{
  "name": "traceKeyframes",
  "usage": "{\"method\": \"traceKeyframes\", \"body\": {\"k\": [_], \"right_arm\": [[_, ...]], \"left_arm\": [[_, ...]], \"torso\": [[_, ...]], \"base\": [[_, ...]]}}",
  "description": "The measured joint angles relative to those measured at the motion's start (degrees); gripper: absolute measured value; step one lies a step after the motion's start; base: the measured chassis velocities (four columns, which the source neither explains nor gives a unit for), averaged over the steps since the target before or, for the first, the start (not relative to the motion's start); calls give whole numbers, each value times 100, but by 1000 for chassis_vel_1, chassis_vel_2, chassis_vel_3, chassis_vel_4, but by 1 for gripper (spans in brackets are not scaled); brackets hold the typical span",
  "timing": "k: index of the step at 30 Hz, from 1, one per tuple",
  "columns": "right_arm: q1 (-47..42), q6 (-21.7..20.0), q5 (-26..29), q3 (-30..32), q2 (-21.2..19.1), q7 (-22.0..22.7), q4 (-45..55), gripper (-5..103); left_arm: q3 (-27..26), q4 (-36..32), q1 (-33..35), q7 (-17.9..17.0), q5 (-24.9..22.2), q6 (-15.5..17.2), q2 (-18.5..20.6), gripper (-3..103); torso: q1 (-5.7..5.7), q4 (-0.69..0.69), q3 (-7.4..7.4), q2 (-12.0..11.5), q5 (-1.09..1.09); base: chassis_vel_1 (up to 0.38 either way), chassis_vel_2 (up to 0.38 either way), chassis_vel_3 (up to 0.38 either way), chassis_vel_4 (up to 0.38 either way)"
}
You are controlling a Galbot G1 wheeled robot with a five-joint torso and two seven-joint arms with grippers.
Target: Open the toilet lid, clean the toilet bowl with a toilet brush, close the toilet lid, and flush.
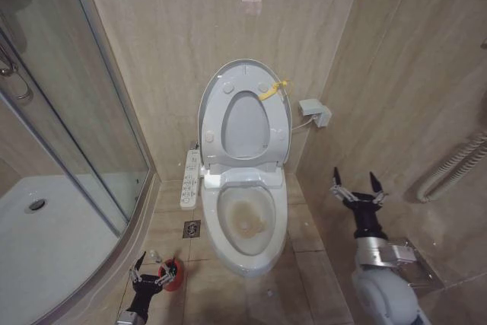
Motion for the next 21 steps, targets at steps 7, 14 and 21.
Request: {"method": "traceKeyframes", "body": {"k": [7, 14, 21], "right_arm": [[104, -147, 512, 105, -192, 127, 51, 100], [97, -137, 596, 103, -211, 113, 38, 100], [109, -224, 750, 82, -136, 228, 53, 100]], "left_arm": [[-44, 634, -341, 11, 403, -146, -191, 100], [-201, 1155, -568, 287, 499, -448, -217, 100], [5, 1986, -1237, 614, 179, -581, -276, 100]], "torso": [[0, -1, 0, 0, 0], [0, 1, 0, 0, 0], [0, -1, 0, 0, -2]], "base": [[0, 0, 0, 0], [0, 0, 0, 0], [0, 0, 0, 0]]}}
